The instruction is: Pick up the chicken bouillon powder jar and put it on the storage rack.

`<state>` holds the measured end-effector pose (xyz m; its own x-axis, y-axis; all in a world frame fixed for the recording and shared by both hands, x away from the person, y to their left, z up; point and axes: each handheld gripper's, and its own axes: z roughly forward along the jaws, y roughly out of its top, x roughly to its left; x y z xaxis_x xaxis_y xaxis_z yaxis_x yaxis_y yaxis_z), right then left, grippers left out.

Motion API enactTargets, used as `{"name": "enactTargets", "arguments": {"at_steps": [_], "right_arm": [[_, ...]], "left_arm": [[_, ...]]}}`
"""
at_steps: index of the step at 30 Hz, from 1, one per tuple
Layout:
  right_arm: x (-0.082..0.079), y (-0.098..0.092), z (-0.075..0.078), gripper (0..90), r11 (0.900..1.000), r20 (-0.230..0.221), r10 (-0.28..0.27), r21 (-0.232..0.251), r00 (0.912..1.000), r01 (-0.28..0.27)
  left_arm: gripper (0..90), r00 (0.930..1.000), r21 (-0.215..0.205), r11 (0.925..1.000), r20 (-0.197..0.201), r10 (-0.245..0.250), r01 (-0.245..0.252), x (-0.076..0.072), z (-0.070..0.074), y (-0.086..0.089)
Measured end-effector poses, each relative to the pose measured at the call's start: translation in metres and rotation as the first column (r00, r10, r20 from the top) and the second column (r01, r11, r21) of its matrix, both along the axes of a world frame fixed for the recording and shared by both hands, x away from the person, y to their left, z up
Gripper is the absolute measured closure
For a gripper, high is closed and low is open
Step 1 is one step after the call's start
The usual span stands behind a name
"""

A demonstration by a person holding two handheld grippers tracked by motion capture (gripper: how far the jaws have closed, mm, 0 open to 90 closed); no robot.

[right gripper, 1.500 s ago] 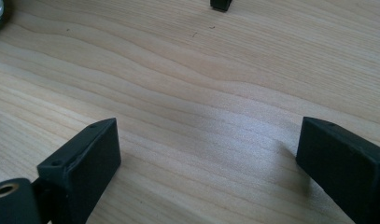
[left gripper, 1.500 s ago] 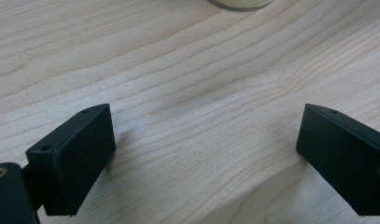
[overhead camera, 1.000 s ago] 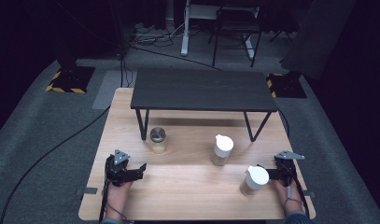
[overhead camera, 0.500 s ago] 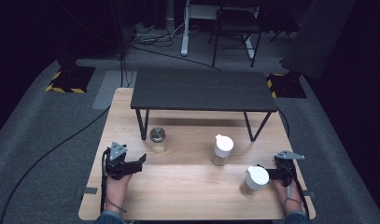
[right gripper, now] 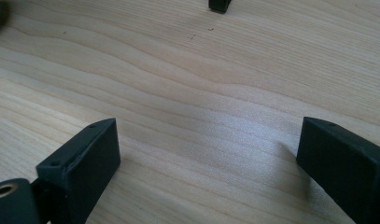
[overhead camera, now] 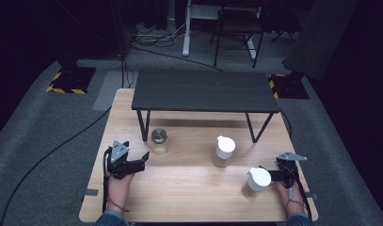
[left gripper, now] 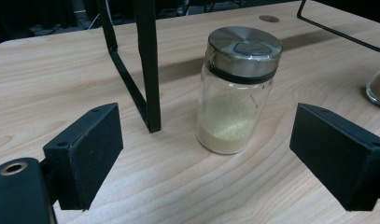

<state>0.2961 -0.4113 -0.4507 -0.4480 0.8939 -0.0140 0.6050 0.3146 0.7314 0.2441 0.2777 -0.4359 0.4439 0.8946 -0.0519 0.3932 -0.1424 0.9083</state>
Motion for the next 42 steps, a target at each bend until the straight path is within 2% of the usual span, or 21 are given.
{"name": "enactTargets", "arguments": {"at_steps": [11,26,42], "right_arm": [[0.000,0.000,0.000,6.0,1.000,0.000,0.000,0.000,1.0000,0.000],[0.000,0.001,0.000,6.0,1.000,0.000,-0.004,0.000,1.0000,0.004],[0.000,0.000,0.000,6.0,1.000,0.000,-0.003,0.000,1.0000,0.003]], "left_arm": [[10.2,0.9987,0.010,0.9994,0.038,-0.035,0.035,0.019,-0.003,-0.014],[10.8,0.9961,0.027,0.9961,0.022,-0.085,0.084,0.046,-0.008,-0.030],[10.6,0.9961,-0.003,0.9961,0.009,-0.088,0.088,0.056,-0.020,-0.030]]}}
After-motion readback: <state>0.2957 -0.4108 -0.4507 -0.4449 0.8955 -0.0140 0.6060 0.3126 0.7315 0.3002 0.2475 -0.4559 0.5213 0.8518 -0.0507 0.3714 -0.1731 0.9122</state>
